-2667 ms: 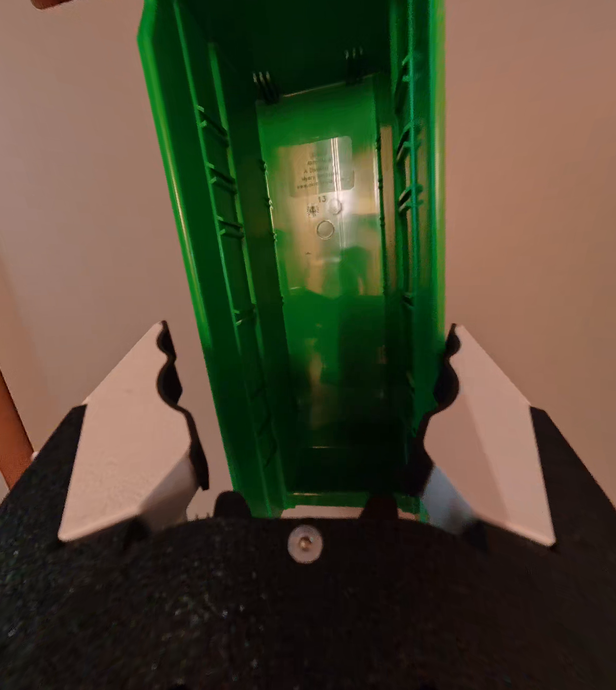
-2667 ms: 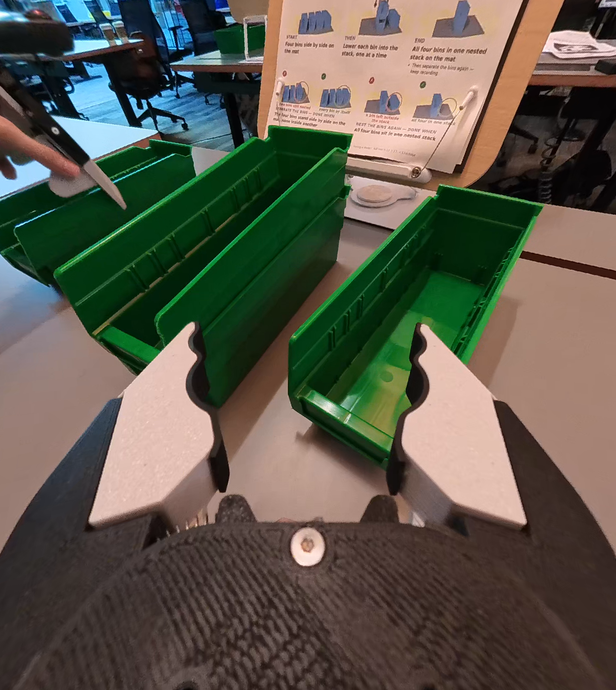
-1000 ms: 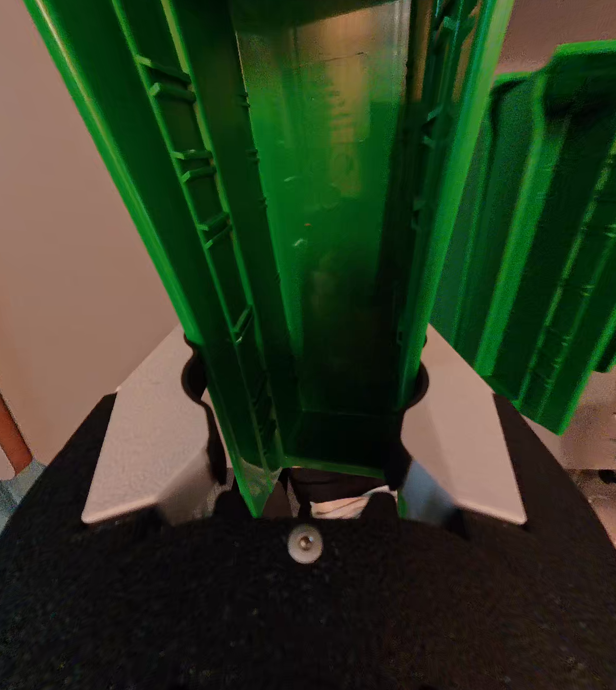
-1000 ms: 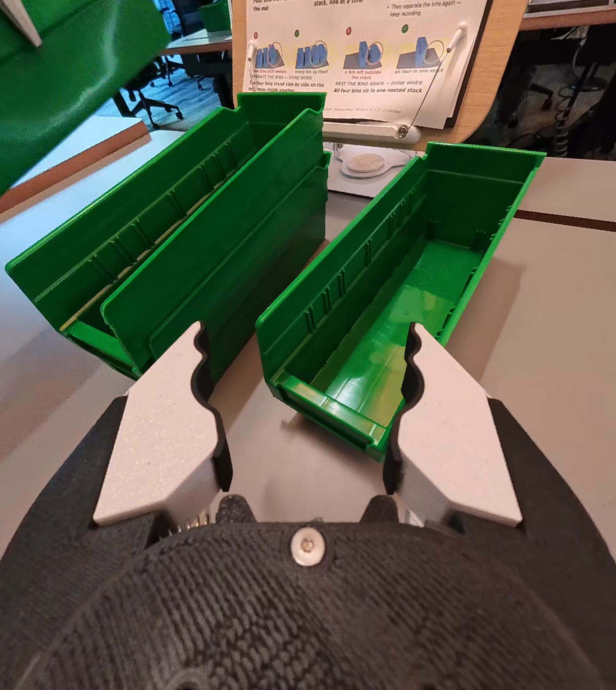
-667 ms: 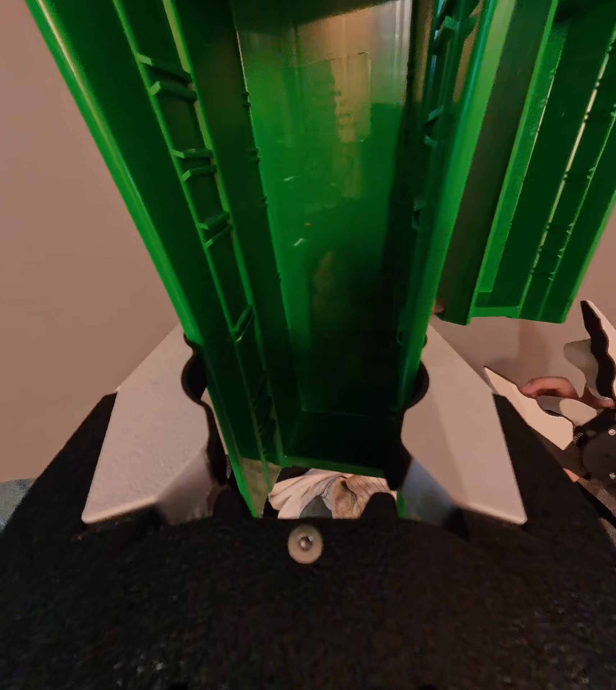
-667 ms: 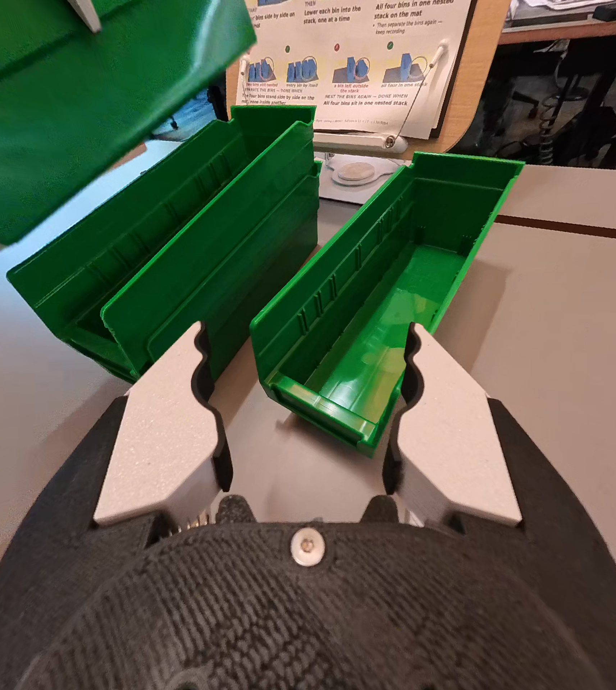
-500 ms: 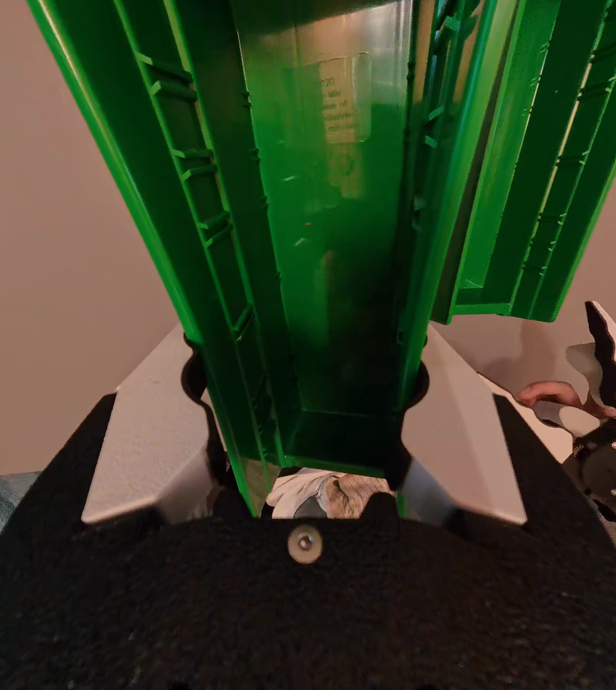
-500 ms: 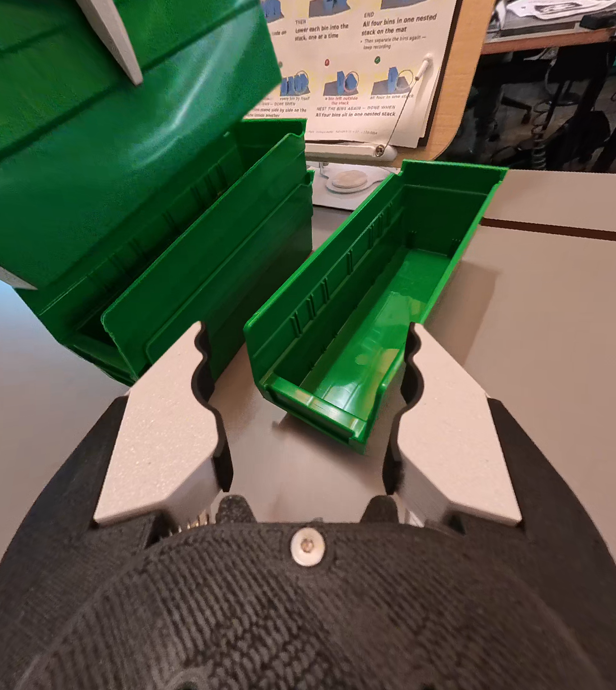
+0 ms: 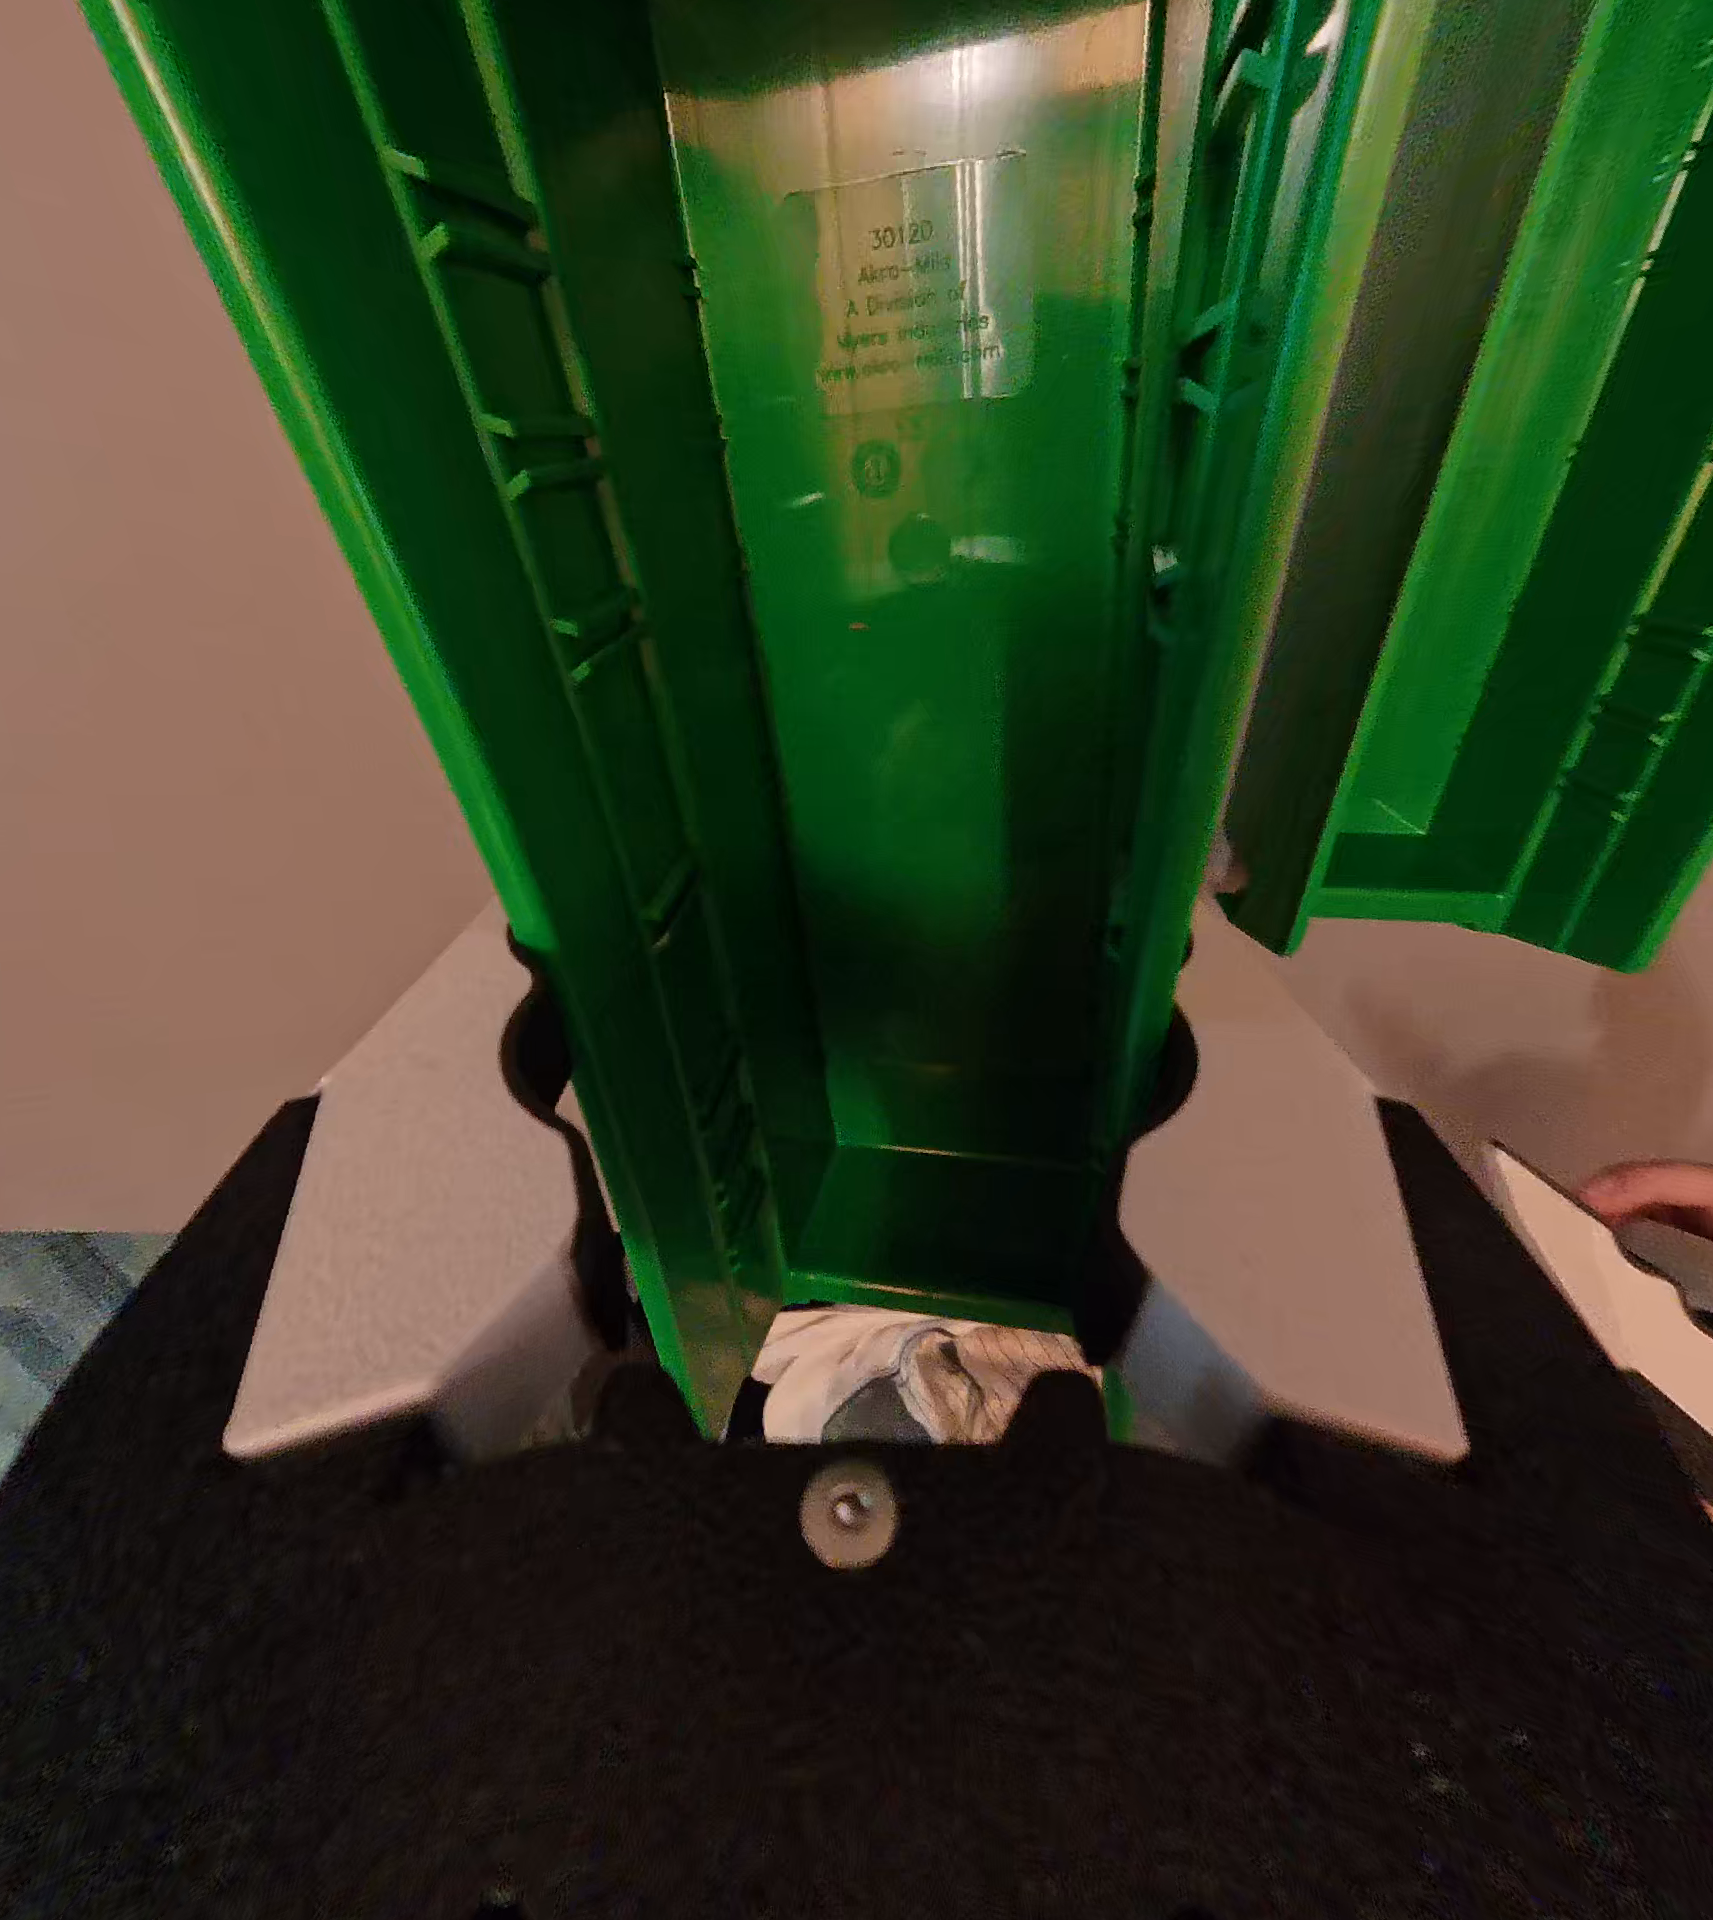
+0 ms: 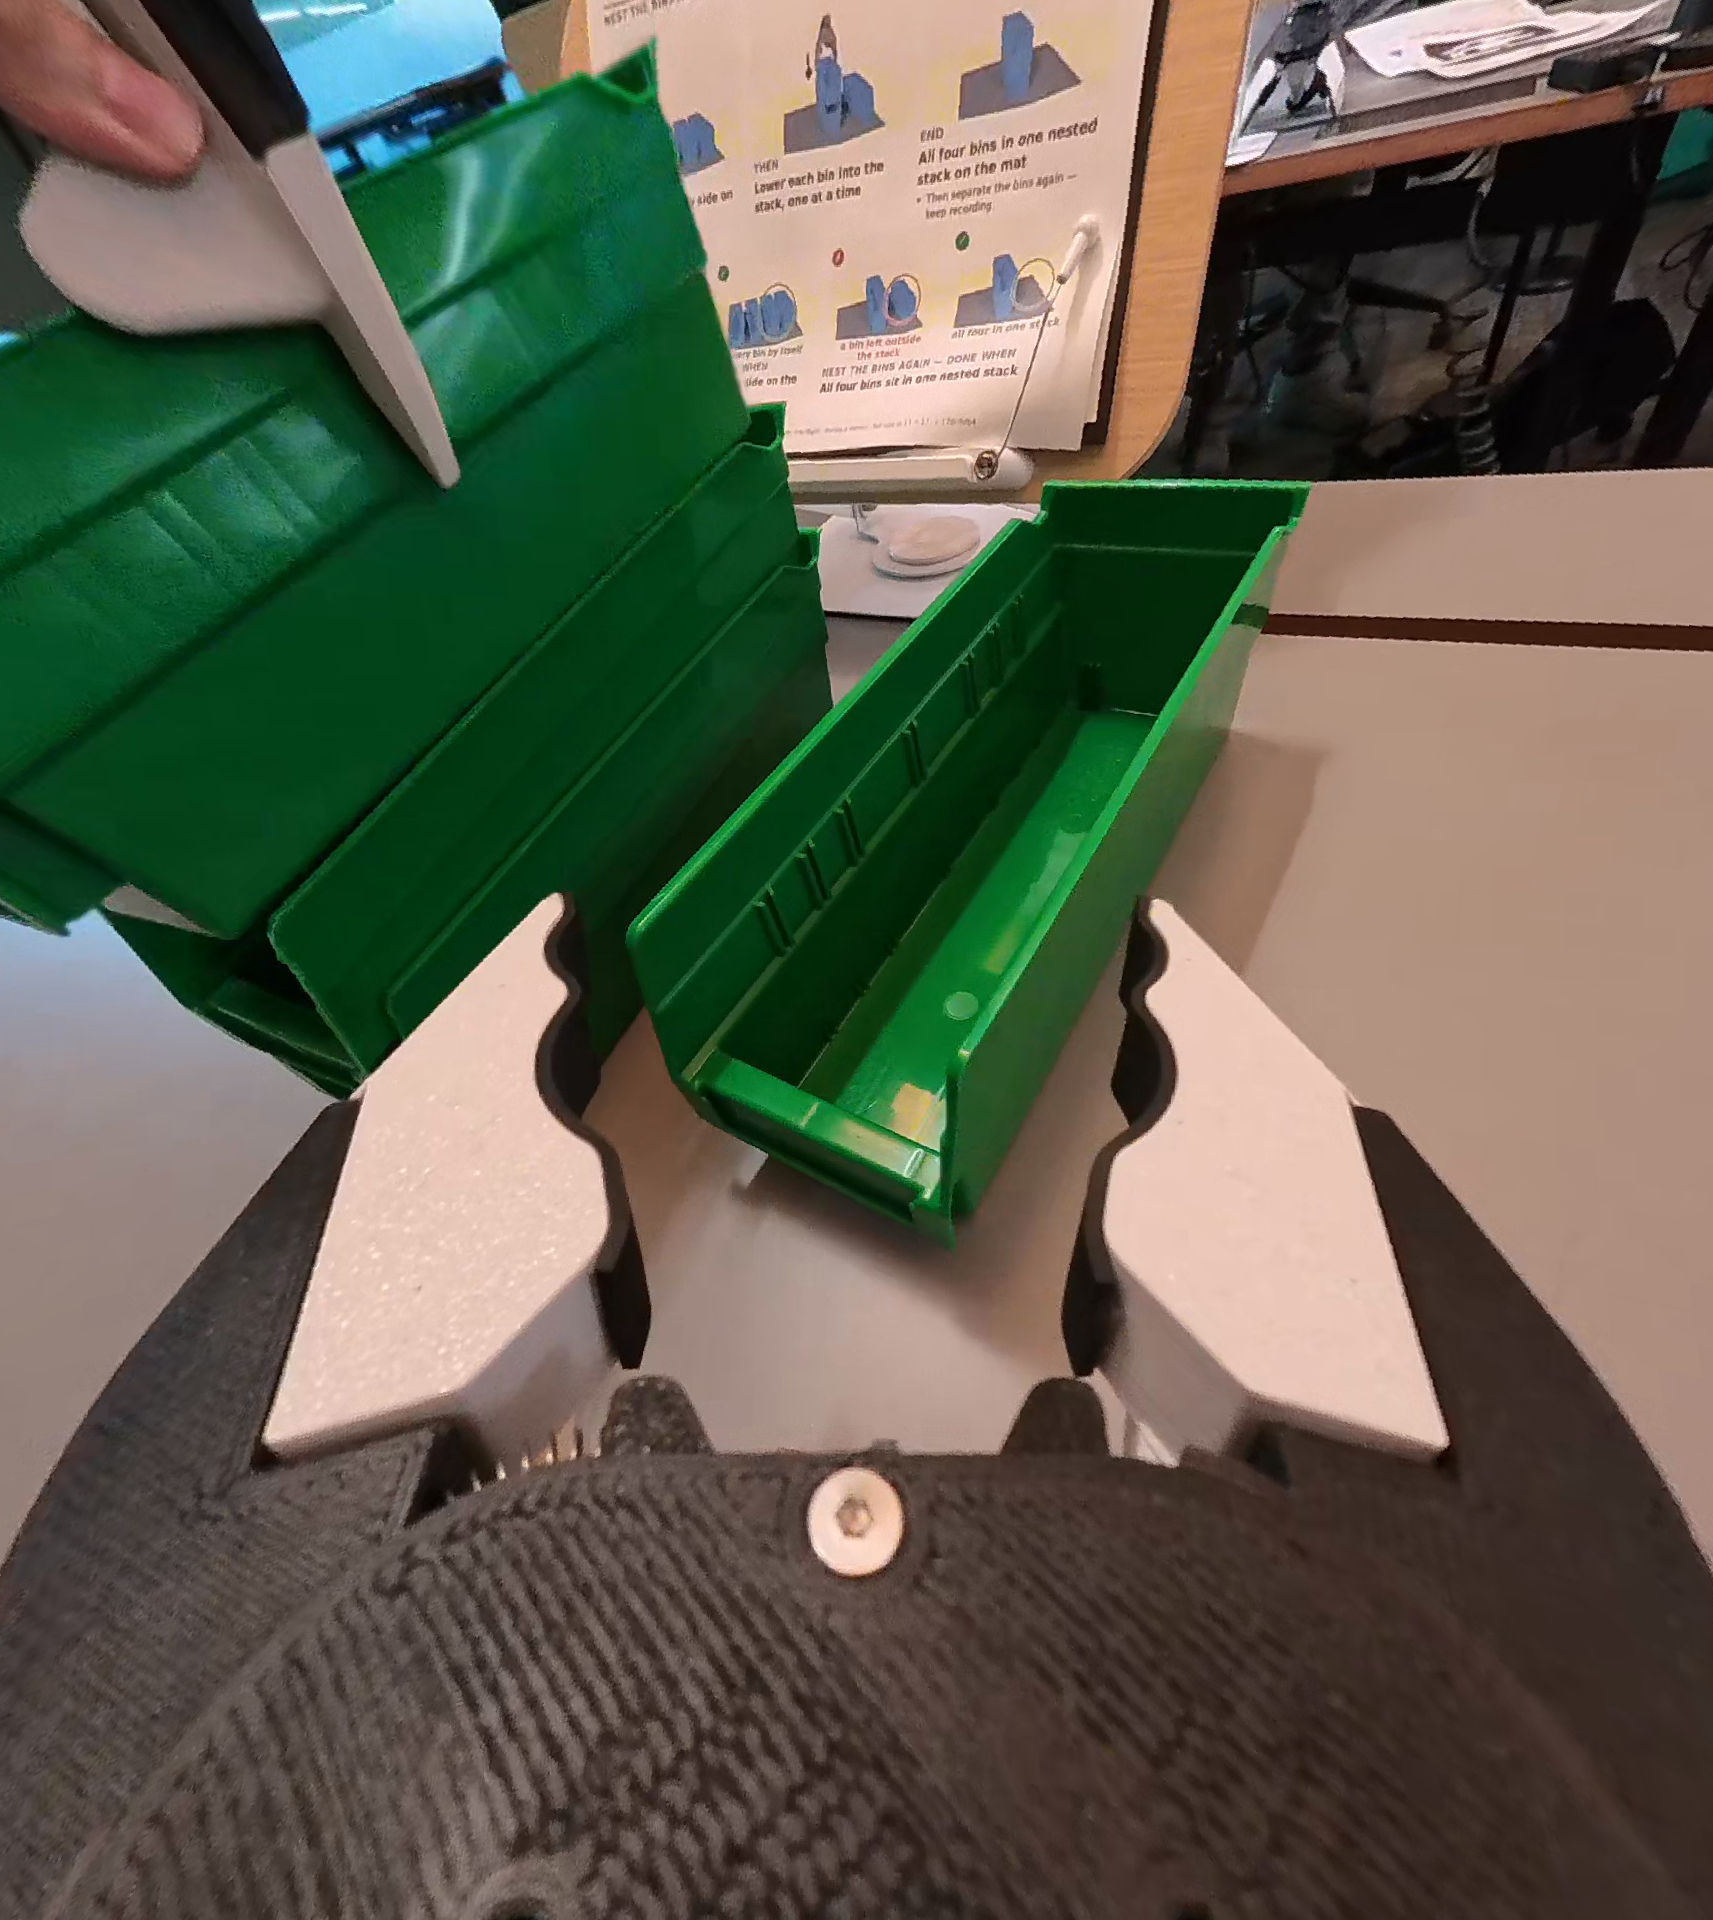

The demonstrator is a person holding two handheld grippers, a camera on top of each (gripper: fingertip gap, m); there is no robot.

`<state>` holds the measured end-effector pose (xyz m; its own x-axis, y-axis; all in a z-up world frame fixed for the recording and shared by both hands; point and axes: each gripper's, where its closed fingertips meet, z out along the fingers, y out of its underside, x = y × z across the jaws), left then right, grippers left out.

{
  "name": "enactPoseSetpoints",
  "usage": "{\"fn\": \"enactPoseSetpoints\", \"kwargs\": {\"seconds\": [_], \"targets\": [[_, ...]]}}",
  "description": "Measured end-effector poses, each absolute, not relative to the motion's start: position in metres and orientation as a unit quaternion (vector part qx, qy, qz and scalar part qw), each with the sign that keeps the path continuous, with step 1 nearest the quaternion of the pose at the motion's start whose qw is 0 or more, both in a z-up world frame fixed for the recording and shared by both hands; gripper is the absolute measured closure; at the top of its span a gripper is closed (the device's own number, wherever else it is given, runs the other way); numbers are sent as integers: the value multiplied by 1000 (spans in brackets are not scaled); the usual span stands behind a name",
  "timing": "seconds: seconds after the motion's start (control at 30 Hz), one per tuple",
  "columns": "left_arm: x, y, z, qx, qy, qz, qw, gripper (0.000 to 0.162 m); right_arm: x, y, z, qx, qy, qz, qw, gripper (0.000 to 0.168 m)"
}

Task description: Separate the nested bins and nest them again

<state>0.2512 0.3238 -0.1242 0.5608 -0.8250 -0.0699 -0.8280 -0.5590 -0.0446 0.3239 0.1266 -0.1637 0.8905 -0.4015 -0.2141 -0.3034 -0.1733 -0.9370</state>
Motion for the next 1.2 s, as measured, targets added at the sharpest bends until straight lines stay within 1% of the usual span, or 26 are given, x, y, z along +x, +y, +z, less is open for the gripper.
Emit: {"fn": "enactPoseSetpoints", "kwargs": {"seconds": [0.37, 0.83, 0.93, 1.07, 1.13, 1.2], "targets": [[262, 335, -146, -884, 465, 12, 55, 52, 329, 123, -165, -763, 237, -43, 600, 68], [265, 338, -151, -884, 458, -12, 90, 51, 325, 132, -175, -775, 231, -46, 587, 68], [264, 338, -157, -882, 462, -5, 96, 45, 323, 134, -177, -778, 228, -43, 583, 68], [268, 337, -163, -876, 471, -9, 103, 33, 322, 135, -176, -779, 224, -50, 584, 67], [267, 335, -164, -873, 479, -8, 92, 28, 322, 135, -177, -780, 223, -50, 582, 67], [265, 333, -162, -869, 488, -7, 76, 26, 322, 136, -180, -782, 224, -47, 580, 67]]}}
